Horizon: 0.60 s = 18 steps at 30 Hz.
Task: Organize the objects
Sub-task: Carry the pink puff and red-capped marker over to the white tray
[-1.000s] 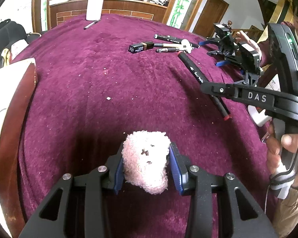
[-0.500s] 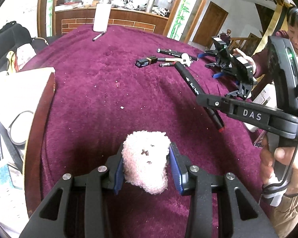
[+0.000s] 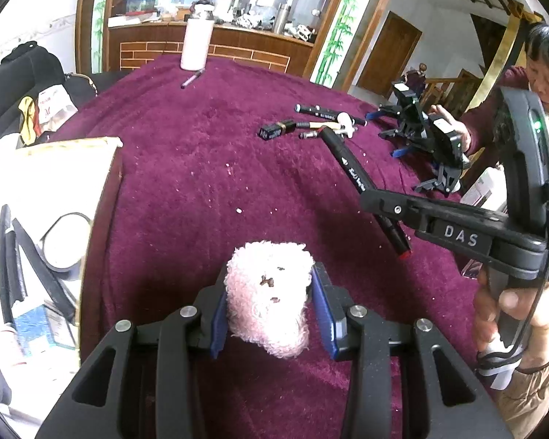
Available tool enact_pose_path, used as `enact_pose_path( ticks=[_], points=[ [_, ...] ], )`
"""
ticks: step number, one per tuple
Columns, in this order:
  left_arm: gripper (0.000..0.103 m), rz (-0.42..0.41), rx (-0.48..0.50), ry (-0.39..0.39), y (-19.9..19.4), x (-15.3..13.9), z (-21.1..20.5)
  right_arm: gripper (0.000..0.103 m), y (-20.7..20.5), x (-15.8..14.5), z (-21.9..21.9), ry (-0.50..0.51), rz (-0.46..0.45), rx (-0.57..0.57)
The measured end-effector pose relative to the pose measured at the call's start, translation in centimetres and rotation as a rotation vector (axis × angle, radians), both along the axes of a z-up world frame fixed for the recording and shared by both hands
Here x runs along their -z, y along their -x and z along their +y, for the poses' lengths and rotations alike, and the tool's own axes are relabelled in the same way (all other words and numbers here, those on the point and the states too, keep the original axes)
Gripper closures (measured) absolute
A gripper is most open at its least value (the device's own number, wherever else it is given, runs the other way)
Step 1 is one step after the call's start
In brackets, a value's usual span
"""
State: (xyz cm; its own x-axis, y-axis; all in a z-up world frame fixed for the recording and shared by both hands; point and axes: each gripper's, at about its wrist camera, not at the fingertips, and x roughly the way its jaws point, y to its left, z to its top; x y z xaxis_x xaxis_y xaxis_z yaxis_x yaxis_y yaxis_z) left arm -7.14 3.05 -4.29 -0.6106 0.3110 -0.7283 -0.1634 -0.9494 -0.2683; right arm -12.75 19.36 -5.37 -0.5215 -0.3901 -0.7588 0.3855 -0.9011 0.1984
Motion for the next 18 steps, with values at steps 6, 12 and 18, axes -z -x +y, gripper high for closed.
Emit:
enact_pose_path(
  ticks=[6,12,18],
  points=[
    [0.064,0.009,-0.045,0.005,-1.3,-1.2,-2.4,0.088,-1.0,-0.7,-1.2,0.012,0.009,-0.023],
    [0.064,0.038,-0.097,0.011,-3.2,-2.8,-6.0,0.088,-2.1,-1.3,-2.8,0.053,0.016,-0.072],
    [0.064,0.058,-0.177,0.026,-5.0,-4.2,-10.3,0.087,-2.5,-1.7,-4.2,0.057,0.022,-0.098]
  ],
)
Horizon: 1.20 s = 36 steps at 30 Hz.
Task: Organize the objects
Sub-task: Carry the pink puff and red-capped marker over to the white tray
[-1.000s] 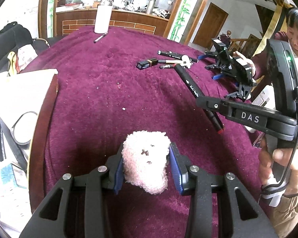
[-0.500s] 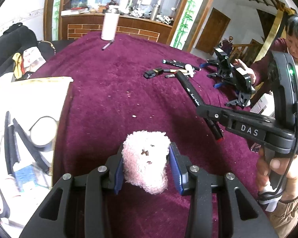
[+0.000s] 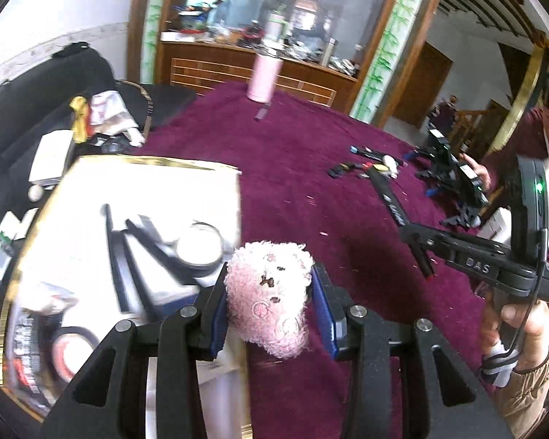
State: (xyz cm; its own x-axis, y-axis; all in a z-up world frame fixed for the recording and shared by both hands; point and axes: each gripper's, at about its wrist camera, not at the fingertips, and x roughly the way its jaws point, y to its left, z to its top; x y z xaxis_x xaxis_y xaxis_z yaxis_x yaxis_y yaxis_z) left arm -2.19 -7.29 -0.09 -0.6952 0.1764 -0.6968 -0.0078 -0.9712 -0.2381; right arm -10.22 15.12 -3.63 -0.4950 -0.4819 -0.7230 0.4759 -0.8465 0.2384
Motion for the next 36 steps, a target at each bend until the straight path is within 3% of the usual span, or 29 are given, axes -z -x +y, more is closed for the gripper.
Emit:
enact_pose_path(
  ticks=[8,16,36],
  points=[
    [0.064,-0.005,-0.146,-0.008,-2.1,-0.6,-6.6,0.087,-0.4,0.1,-2.2,0.004,-0.008,-0.048],
    [0.064,-0.023,-0.199,-0.002,-3.0,-0.5,-10.0,0.087,-1.3,0.4,-4.8,-0.003,-0.014,-0.107],
    [0.064,-0.085,-0.163,-0.027,-1.0,1.9,-11.0,0.087,-3.3,0.5,-10.0,-0.032,-0.015,-0.208]
  ],
)
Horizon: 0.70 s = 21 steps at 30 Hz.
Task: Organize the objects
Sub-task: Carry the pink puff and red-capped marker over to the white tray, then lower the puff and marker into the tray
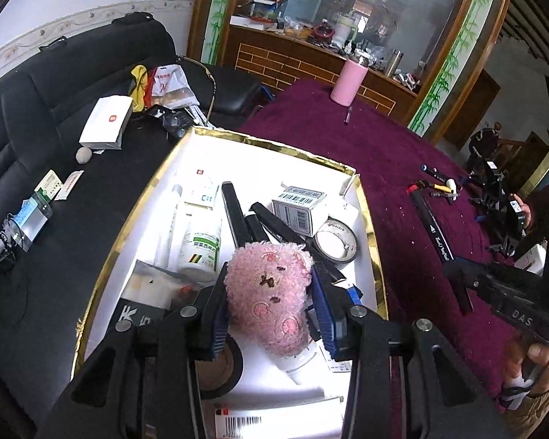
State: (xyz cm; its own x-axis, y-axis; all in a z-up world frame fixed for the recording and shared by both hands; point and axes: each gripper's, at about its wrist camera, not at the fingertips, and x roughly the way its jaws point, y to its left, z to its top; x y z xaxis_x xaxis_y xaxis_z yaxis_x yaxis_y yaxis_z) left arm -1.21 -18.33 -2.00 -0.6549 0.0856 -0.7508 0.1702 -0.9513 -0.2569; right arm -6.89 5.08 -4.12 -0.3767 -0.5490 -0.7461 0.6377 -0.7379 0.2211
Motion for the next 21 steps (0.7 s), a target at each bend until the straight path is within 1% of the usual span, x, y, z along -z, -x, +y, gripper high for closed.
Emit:
enact_pose_path(
  ticks=[13,21],
  points=[
    [0.063,-0.055,0.023,-0.022,2.2,2.4,-0.3,0.087,0.0,0.5,-1.7,-0.027,-0.008,-0.026],
    [0.063,-0.086,0.023,-0.014,2.5,3.6,-0.6,0.087,0.0,0.7,-2.6,-0.042,-0.009,-0.044]
  ],
)
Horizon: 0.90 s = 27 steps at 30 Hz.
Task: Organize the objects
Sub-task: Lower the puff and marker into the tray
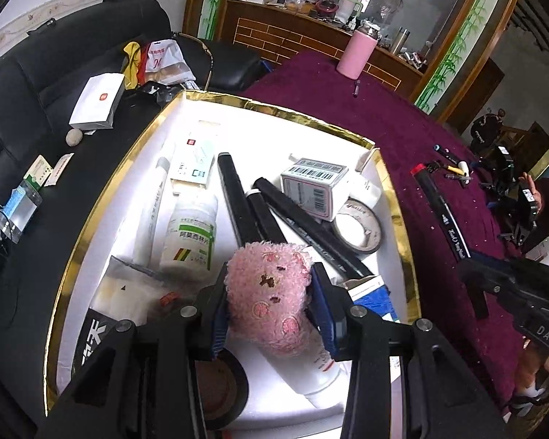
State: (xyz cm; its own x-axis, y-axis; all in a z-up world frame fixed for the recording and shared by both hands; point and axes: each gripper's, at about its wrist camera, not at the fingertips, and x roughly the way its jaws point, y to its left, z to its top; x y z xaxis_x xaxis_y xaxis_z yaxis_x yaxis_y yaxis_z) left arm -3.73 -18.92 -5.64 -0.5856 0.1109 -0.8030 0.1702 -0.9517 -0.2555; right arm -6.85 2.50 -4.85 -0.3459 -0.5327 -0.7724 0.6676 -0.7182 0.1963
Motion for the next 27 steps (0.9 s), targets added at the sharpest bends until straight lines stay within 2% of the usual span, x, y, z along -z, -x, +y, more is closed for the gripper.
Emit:
enact_pose_path(
  ticks=[4,9,12,21,27],
  points=[
    [0.063,-0.018,-0.001,-0.013,-0.1,0.4,-0.4,0.087,0.0,0.0,-0.4,-0.004,0.0,-0.009],
    [0.063,-0.036,0.054,-0.022,-0.2,1.1,0.9,0.087,0.0,0.1,-1.0,-0.007,-0.001,-0.019],
    [0.063,-0.035,0.067,-0.003,0.0,1.2,1.4,0.087,-0.1,0.0,-1.4,-0.009,0.0,-0.028],
    [0.063,-0.064,0.013,0.032,0.3,1.5,-0.4,0.087,0.0,-0.4,-2.5,-0.01,0.007,-0.044],
    [0.063,-0.076,0.026,0.056,0.3,1.7,-0.2,0.087,0.2,-0.6,-4.4,0.006,-0.005,-0.082]
  ],
)
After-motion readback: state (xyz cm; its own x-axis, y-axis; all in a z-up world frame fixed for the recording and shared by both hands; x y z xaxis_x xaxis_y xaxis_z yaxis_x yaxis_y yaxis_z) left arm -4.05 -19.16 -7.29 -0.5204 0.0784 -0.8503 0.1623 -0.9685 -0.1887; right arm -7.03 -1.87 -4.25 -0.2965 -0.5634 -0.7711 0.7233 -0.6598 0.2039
